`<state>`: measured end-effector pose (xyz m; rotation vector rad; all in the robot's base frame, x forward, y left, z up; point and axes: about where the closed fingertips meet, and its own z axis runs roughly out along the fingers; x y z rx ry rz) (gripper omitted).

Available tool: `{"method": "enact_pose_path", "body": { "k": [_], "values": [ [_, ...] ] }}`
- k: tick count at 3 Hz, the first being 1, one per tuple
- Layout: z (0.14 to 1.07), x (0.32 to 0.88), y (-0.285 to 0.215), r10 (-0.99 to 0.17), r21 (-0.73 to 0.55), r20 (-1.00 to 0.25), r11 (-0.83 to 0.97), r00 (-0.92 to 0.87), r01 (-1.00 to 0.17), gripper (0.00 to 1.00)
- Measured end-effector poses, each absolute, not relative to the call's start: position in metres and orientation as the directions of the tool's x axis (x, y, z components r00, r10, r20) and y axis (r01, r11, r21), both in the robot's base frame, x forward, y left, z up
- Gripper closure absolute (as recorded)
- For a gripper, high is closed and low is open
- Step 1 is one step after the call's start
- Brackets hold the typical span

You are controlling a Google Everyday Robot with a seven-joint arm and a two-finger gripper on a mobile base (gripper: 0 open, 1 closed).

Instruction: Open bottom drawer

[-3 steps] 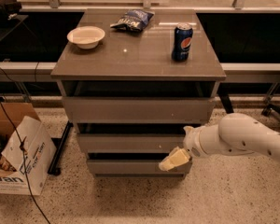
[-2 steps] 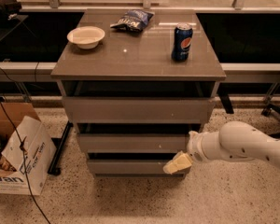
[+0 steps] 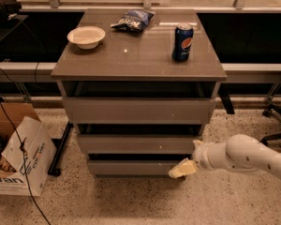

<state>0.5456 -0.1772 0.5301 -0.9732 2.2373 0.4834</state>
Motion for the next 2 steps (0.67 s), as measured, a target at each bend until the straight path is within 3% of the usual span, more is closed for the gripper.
{"method": "enact_pose_path", "body": {
  "k": [2],
  "values": [
    [0.466, 0.568, -0.205, -0.340, 0.253, -0.702, 0.703, -0.626, -0.665, 0.00]
  ]
}}
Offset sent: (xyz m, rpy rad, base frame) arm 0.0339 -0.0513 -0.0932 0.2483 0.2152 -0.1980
